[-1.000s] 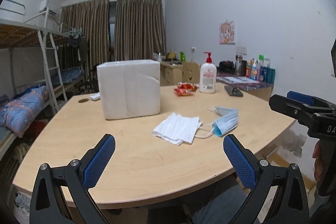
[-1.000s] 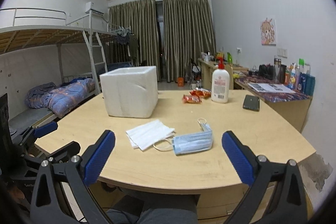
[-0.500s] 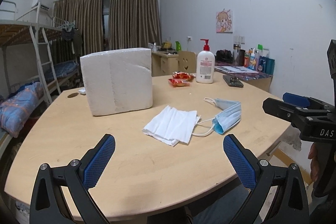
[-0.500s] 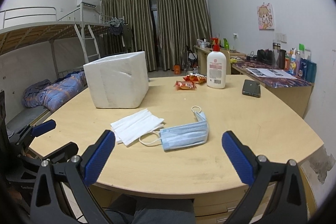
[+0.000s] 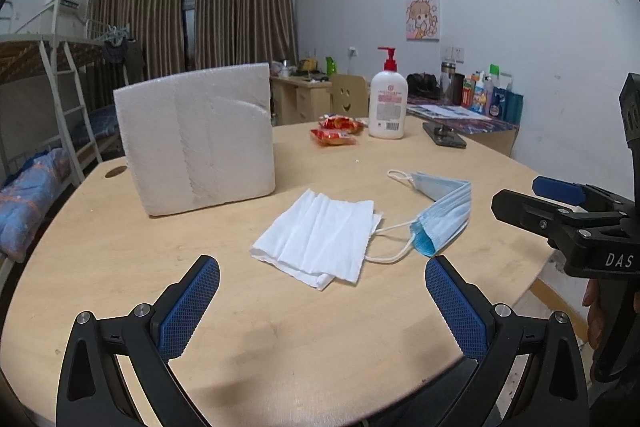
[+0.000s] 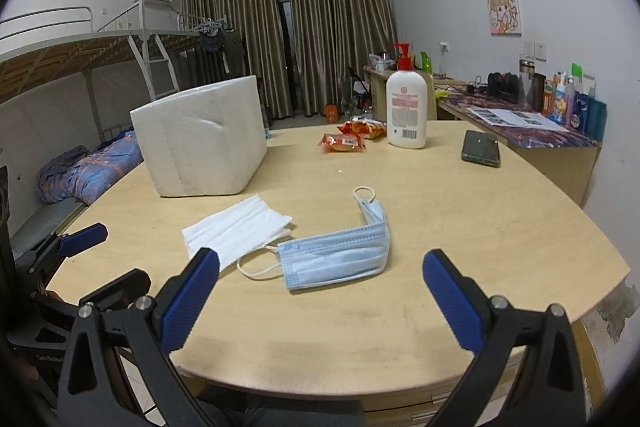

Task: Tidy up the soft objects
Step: 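Move the left tool to the white napkin while the right tool approaches the blue mask, then grasp the white napkin with the left tool and lift it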

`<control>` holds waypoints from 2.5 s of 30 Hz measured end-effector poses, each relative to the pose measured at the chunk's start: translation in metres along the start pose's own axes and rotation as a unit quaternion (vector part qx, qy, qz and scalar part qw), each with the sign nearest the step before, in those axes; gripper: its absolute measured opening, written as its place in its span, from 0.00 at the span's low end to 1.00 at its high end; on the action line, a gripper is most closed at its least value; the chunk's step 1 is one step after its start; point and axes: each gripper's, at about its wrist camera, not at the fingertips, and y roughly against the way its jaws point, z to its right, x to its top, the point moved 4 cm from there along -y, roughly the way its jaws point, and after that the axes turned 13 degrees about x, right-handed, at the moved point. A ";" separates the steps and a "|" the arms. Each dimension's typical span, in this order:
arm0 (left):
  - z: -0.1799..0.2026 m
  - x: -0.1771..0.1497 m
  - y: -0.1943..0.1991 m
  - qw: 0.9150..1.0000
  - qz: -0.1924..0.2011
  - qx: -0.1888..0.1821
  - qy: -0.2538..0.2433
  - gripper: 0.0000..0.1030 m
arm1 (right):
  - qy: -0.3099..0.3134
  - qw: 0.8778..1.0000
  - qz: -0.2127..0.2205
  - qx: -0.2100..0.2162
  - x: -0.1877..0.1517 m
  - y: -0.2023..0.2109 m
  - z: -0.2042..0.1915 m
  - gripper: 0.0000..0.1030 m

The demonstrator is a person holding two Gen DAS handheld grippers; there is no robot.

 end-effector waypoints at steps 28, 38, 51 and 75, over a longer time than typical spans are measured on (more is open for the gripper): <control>0.015 0.020 -0.090 0.995 -0.093 -0.005 -0.042 1.00 | -0.034 0.999 -0.040 0.011 0.003 -0.051 0.037 1.00; 0.014 0.020 -0.110 0.991 -0.131 -0.005 -0.036 1.00 | -0.038 0.998 -0.040 0.010 0.005 -0.054 0.046 1.00; 0.015 0.018 -0.126 0.985 -0.169 0.005 -0.035 1.00 | -0.046 0.997 -0.045 0.033 0.005 -0.060 0.050 1.00; 0.015 0.015 -0.118 0.987 -0.158 -0.014 -0.027 0.46 | -0.038 0.997 -0.054 0.032 0.001 -0.058 0.043 1.00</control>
